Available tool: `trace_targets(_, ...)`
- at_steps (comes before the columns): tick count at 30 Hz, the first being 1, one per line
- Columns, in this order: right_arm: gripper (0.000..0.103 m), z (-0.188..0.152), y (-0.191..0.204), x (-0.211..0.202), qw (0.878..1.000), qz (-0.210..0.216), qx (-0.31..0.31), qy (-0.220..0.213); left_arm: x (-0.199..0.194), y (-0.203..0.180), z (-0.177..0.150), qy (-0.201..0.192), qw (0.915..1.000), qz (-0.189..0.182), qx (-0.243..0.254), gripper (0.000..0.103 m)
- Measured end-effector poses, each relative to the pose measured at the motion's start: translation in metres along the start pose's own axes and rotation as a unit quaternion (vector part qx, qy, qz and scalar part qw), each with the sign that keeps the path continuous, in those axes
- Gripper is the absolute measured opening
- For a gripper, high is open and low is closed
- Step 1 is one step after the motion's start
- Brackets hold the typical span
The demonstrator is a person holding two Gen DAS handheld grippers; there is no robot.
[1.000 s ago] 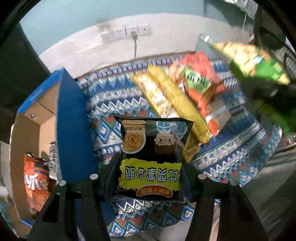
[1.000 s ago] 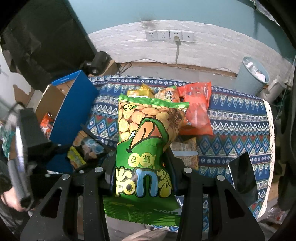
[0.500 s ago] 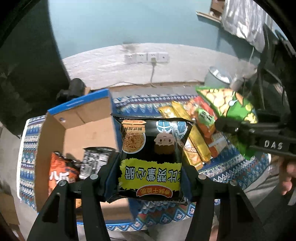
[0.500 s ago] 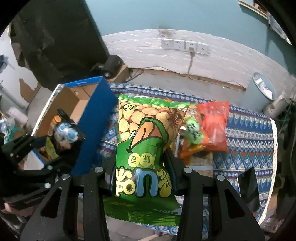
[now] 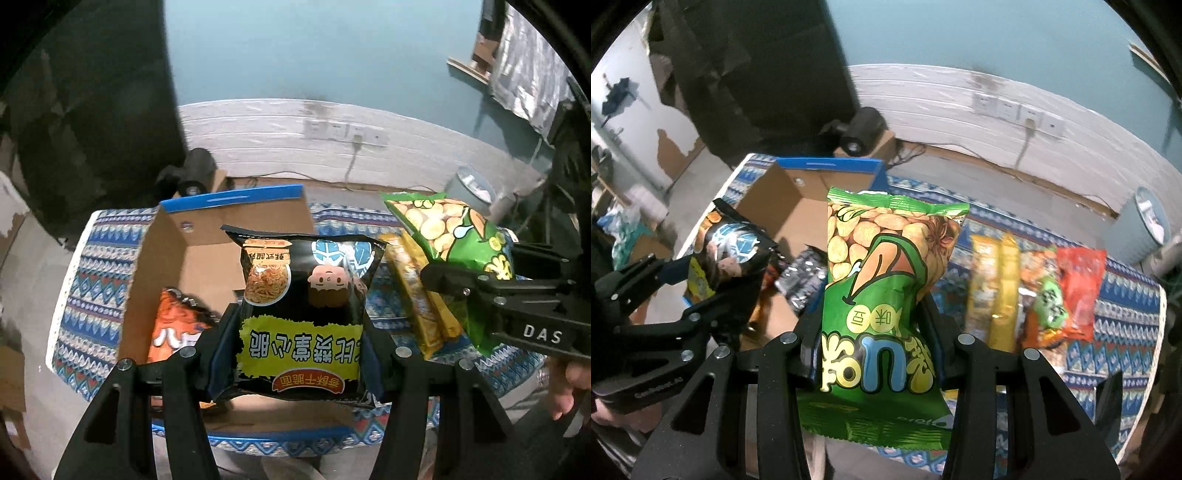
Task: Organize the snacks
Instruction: 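Carry the black bag over the box with the left tool while the right tool carries the green bag, then open both tools to drop the black and green bags into the box, then move both tools back over the snack pile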
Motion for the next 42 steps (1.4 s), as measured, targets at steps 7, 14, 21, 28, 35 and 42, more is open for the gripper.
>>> trace_targets(7,0.043,0.015,0.038,0.018,1.000,0.013,-0.026,0.008,0.005,0.036,-0.005,0.006,0.9993,0.017,-0.032,0.060)
trace_targets(14,0.043,0.021,0.063,0.045,0.998,0.027,-0.038,0.030,0.016,0.070,-0.011,0.023,0.9964,0.028,-0.076,0.060)
trace_targets(21,0.043,0.025,0.079,0.068,0.997,0.042,-0.045,0.045,0.026,0.086,-0.017,0.042,0.9930,0.036,-0.105,0.060)
trace_targets(28,0.060,0.027,0.074,0.066,0.997,0.050,-0.035,0.039,0.023,0.088,-0.012,0.038,0.9922,0.054,-0.106,0.071)
trace_targets(35,0.069,0.027,0.058,0.048,0.999,0.044,-0.025,0.018,0.021,0.071,-0.008,0.037,0.9939,0.044,-0.094,0.074)
trace_targets(42,0.069,0.020,0.025,0.034,1.000,0.027,-0.004,0.011,0.021,0.047,-0.005,0.038,0.9960,0.033,-0.074,0.077)
Point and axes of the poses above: each gripper's, at about its wrist camera, not at the fingertips, and x roughly the way its jaws point, y to its left, z to its top, the point moved 6 cm from there along x, roughly the way its jaws point, and after that the axes turned 2 degrees about y, right-handed, at the moved point
